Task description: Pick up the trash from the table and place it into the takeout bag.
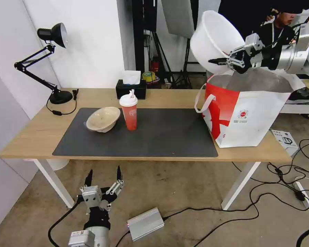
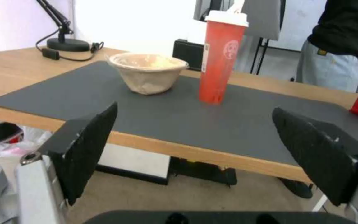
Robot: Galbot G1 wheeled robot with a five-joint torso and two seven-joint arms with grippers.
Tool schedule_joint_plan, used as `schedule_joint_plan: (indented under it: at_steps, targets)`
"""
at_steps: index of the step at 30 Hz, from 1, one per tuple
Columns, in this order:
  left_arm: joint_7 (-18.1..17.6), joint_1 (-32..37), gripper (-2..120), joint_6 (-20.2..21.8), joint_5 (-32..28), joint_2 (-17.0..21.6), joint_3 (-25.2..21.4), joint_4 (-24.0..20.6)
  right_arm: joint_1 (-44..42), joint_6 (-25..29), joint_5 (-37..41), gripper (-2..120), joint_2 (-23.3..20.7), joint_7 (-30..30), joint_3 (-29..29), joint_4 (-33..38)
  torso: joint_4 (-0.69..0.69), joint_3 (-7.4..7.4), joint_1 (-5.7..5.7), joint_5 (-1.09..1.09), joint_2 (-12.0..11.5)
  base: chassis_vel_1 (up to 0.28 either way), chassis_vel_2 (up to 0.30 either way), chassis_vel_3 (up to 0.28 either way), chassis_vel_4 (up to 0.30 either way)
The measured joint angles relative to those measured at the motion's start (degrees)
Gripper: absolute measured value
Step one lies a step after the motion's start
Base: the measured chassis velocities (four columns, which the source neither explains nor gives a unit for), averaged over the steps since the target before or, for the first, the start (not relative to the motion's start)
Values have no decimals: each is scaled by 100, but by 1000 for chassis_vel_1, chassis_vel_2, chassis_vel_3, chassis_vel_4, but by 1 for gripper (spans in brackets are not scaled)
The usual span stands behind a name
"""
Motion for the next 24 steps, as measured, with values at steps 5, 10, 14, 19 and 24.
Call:
schedule_joint_plan:
  at_steps: [5, 10, 14, 19, 24]
  targets:
    - [-4, -11, 100, -1, -33, 46, -29, 1, -212, 34, -25, 0, -37, -20, 209, -273, 0, 0, 0, 1, 0, 0, 0, 0, 0]
    - [-90, -12, 100, -2, -66, 72, -41, 21, -599, 77, -45, 0, -173, -21, 460, -361, -1, 0, 0, 1, 0, 0, 0, 0, 0]
    - [-93, -8, 100, -2, -68, 74, -34, 20, -1045, 73, -41, 0, -223, -5, 790, -357, -1, 0, 0, 2, 0, 0, 0, 0, 0]
    - [-93, 10, 100, -2, -58, 74, -27, -7, -1630, -101, 322, 0, -294, 125, 1181, -242, 0, 0, 0, 1, 0, 0, 0, 0, 0]
    - [-93, 51, 100, -8, -23, 60, -20, -22, -2187, -339, 815, 0, -337, 301, 1569, -39, -1, 0, 0, 1, 0, 0, 0, 0, 0]
